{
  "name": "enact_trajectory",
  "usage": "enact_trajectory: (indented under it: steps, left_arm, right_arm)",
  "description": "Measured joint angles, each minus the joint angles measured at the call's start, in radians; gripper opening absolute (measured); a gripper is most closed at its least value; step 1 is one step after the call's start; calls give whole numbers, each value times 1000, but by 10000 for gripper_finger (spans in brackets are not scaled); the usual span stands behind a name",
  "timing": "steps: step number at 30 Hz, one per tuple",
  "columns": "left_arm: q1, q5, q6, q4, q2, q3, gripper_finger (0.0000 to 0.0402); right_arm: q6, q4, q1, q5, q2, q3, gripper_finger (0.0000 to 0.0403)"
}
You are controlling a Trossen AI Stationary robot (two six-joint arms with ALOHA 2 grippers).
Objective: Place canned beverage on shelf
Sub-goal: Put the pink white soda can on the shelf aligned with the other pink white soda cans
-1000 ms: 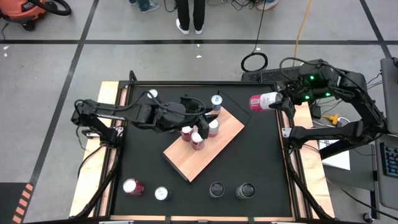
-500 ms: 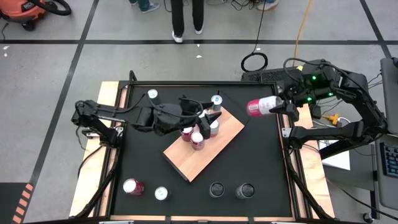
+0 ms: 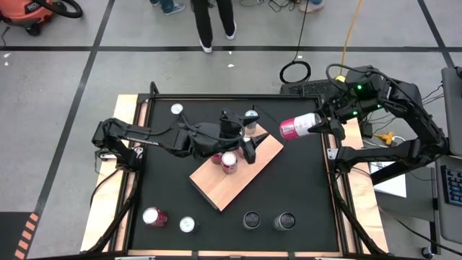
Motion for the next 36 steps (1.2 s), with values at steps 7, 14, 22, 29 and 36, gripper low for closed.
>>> enact_trajectory:
  steps: [7, 14, 22, 29, 36]
  left_arm:
    - [-19, -25, 38, 73, 19, 2, 316]
    - [-31, -55, 39, 59, 20, 2, 316]
    - [-30, -69, 71, 19, 20, 2, 316]
    - [-26, -74, 150, 7, 20, 2, 316]
    - [-16, 20, 217, -23, 20, 2, 316]
  right_arm:
    - [98, 15, 0, -19, 6, 0, 254]
    - [230, 15, 31, -16, 6, 0, 254]
    - [303, 20, 67, 17, 10, 0, 254]
    - [418, 39, 78, 18, 26, 0, 254]
    - [527, 148, 78, 40, 65, 0, 254]
